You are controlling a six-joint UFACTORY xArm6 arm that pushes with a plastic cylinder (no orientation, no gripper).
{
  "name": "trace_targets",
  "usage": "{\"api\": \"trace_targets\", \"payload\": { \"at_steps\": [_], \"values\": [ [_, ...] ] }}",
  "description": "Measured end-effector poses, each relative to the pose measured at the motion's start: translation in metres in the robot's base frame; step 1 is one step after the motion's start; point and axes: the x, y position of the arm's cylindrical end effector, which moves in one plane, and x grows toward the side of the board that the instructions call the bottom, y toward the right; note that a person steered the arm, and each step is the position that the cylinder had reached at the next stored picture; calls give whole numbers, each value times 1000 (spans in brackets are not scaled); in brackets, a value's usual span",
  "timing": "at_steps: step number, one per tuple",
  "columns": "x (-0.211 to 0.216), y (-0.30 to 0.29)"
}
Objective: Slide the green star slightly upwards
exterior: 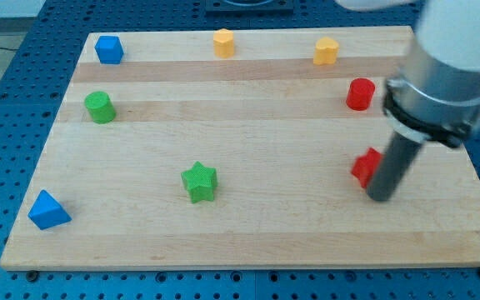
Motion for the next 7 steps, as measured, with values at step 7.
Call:
{"api": "trace_targets", "payload": {
  "at_steps": [7],
  "values": [
    [14,-54]
  ]
}}
